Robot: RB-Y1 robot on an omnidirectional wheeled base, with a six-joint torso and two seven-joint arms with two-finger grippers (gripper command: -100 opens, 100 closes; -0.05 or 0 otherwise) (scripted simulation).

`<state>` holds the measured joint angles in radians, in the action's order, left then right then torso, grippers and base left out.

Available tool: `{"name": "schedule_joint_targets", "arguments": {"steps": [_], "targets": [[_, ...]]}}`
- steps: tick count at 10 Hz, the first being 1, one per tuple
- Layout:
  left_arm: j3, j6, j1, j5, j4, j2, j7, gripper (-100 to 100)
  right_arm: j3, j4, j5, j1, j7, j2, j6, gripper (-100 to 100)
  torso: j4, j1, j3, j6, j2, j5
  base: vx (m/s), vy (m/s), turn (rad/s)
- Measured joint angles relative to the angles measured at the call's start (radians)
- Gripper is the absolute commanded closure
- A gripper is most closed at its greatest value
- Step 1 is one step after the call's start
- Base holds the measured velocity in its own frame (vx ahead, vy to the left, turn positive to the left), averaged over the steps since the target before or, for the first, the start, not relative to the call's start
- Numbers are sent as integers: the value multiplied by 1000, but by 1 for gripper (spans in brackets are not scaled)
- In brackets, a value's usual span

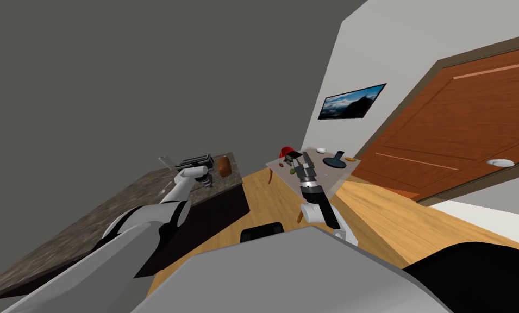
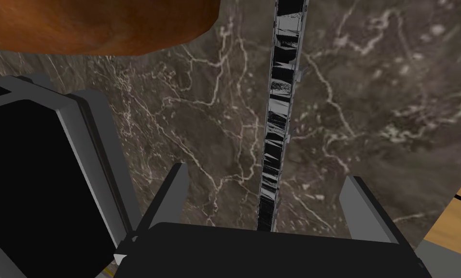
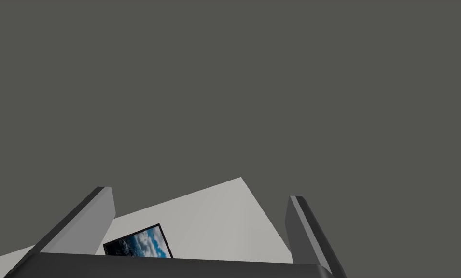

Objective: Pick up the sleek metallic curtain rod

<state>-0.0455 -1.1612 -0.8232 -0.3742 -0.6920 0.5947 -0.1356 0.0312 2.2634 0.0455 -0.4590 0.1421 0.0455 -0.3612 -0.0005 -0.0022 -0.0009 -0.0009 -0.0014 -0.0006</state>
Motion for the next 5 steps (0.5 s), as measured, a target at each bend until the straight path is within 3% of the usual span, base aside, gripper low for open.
{"name": "schedule_joint_targets", "arguments": {"steps": [1, 2, 3, 5], "targets": [[2, -10, -18, -5, 30, 4, -1, -100, 0, 0, 0, 0, 0, 0, 0, 0, 0, 0, 0, 0, 0, 0, 11, -15, 1], [2, -12, -20, -6, 33, 4, -1, 0, 0, 0, 0, 0, 0, 0, 0, 0, 0, 2, 0, 0, 1, 0, 0, 0, 0], [2, -12, -19, -6, 33, 4, -1, -100, 0, 0, 0, 0, 0, 0, 0, 0, 0, 3, 1, 0, 2, 1, 19, 23, 128], [-10, -11, -19, 29, 19, -35, -11, -100, 0, 0, 0, 0, 0, 0, 0, 0, 0, 5, 0, -1, 0, 1, 25, 36, 82]]}}
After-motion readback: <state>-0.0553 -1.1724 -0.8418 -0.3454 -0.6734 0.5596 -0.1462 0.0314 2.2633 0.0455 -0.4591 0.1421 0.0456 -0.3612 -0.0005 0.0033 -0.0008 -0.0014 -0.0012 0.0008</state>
